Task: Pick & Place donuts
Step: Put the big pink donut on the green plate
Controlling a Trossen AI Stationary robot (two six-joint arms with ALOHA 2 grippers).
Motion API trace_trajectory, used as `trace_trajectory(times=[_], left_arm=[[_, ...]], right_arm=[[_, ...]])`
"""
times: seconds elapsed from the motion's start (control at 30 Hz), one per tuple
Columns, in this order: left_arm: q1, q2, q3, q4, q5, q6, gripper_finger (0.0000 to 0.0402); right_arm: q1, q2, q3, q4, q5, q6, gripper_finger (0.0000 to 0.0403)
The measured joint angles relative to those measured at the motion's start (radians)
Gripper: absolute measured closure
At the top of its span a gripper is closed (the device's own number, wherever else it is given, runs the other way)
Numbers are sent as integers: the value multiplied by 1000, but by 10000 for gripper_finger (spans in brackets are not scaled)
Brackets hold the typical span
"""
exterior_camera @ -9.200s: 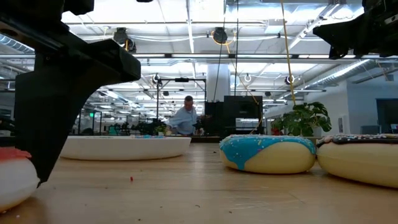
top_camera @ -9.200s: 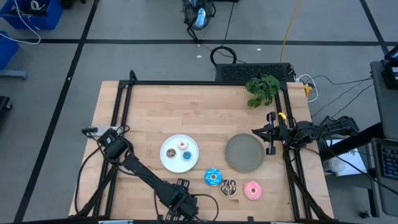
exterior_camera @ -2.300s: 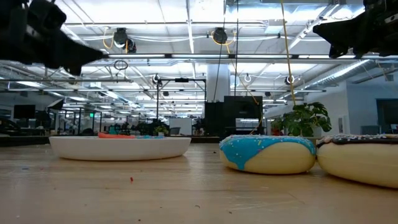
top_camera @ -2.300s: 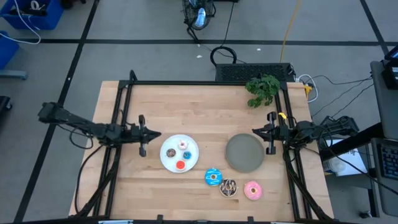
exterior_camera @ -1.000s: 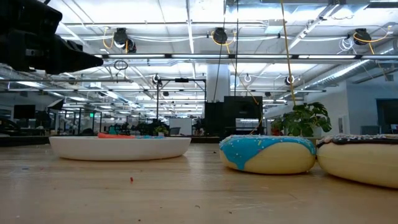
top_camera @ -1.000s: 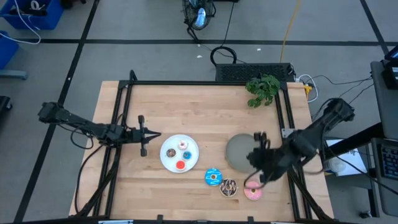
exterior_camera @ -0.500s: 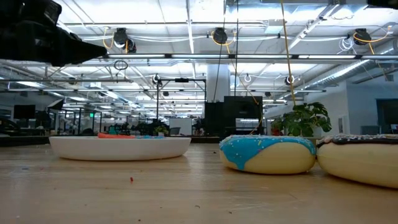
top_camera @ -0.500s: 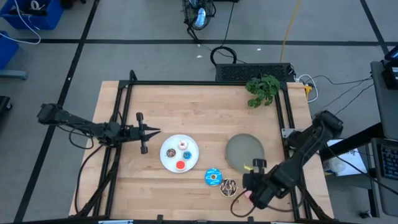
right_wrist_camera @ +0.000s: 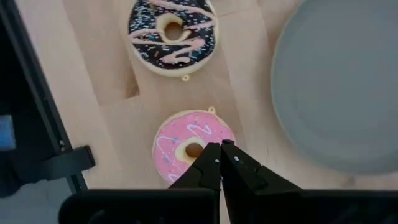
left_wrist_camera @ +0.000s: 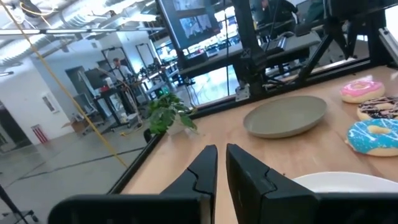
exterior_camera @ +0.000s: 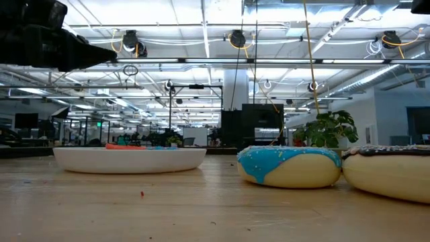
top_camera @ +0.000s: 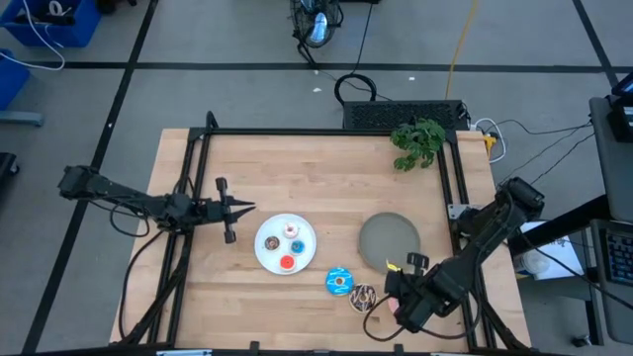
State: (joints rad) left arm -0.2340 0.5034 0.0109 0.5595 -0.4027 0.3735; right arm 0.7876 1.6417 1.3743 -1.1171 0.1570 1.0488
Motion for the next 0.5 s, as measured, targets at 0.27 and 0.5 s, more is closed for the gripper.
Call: trace_trajectory(times=[0.27,0.5], left_arm=[[0,0,0,35,0,30,360],[0,0,0,23,0,43,360]], right_arm=[[20,0,0,-66,0,143,382],[40,0,0,-58,24,168,289]])
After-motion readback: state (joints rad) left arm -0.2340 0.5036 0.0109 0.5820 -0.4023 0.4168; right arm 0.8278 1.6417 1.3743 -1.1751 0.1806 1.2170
